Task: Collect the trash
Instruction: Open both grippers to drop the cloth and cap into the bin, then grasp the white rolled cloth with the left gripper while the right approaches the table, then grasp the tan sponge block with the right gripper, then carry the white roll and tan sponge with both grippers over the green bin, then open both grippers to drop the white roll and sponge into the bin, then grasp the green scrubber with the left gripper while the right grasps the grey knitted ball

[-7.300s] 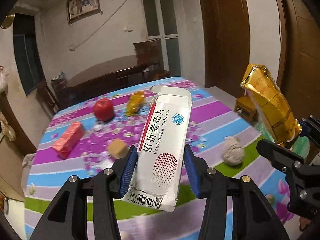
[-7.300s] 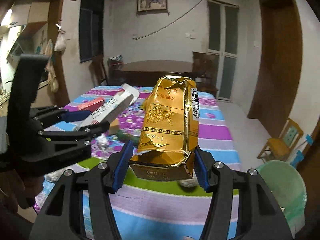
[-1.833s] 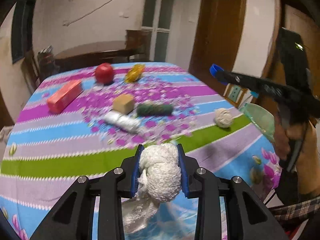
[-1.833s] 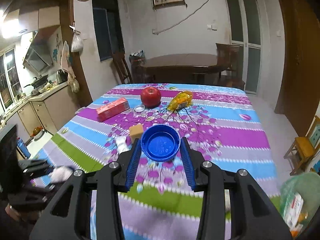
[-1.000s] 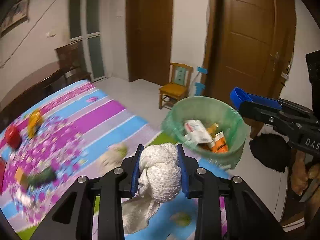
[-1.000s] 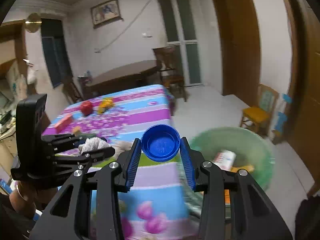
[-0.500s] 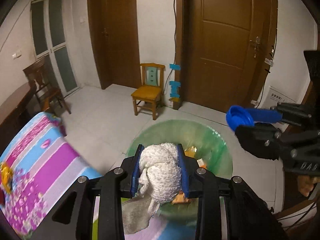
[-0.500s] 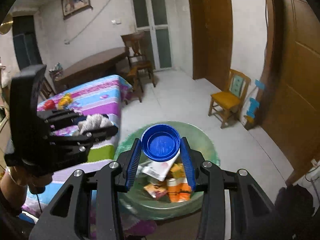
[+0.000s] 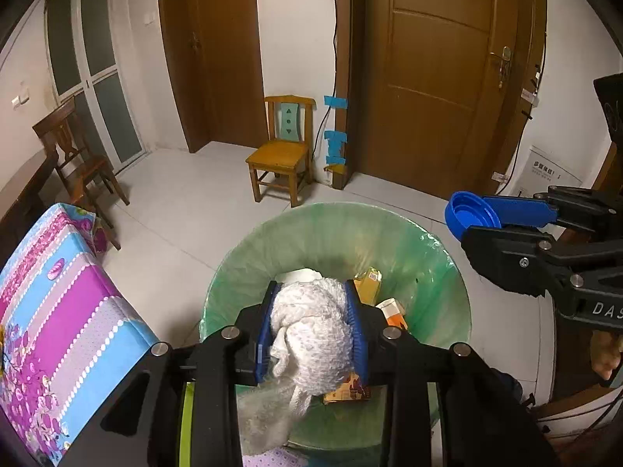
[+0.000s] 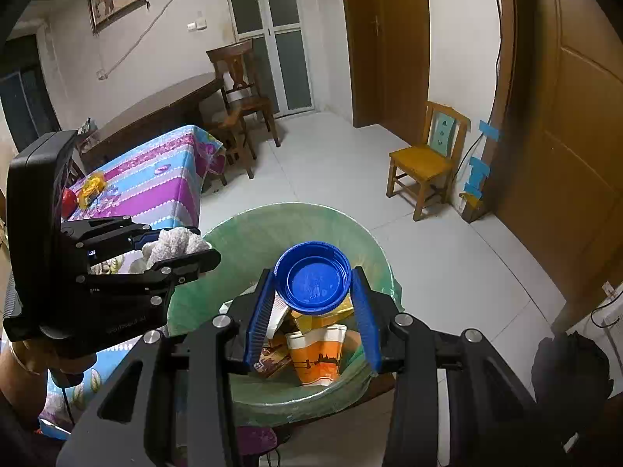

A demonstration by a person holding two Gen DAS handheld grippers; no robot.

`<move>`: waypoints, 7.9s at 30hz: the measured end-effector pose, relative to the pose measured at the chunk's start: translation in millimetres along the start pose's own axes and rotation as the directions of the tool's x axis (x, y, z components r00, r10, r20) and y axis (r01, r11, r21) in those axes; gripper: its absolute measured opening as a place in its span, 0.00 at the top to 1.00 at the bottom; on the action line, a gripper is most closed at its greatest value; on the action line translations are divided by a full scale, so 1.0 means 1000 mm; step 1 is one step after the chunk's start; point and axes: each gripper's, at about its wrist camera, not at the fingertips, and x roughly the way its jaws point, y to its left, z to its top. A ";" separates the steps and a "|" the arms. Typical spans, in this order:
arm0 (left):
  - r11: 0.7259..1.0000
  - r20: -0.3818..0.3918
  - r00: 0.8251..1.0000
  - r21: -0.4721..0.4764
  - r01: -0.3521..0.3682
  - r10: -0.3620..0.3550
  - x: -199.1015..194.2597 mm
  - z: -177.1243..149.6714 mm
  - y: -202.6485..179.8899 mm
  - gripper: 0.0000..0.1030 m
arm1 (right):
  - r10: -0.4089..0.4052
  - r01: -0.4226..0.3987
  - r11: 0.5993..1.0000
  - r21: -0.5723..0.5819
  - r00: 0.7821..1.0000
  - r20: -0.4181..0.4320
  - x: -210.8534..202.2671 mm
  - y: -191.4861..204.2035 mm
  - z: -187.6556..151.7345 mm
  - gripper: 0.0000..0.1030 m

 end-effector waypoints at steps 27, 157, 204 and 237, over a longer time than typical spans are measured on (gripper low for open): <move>0.993 0.015 0.994 0.048 -0.107 0.107 0.013 -0.004 0.000 0.45 | -0.008 0.008 1.000 -0.017 1.000 0.004 0.014 -0.007 0.007 0.46; 0.921 0.103 0.940 -0.262 -0.289 0.325 -0.193 -0.143 0.052 0.69 | 0.282 -0.275 0.959 -0.065 0.924 0.258 -0.072 0.143 -0.064 0.66; 0.967 0.055 0.966 0.037 -0.253 0.251 -0.042 -0.033 -0.035 0.69 | -0.038 0.032 0.999 0.037 0.985 0.166 -0.033 0.027 -0.017 0.66; 0.950 0.092 0.973 -0.254 -0.184 0.213 -0.147 -0.108 0.076 0.48 | 0.141 -0.117 0.986 -0.117 0.964 0.224 -0.019 0.126 -0.028 0.49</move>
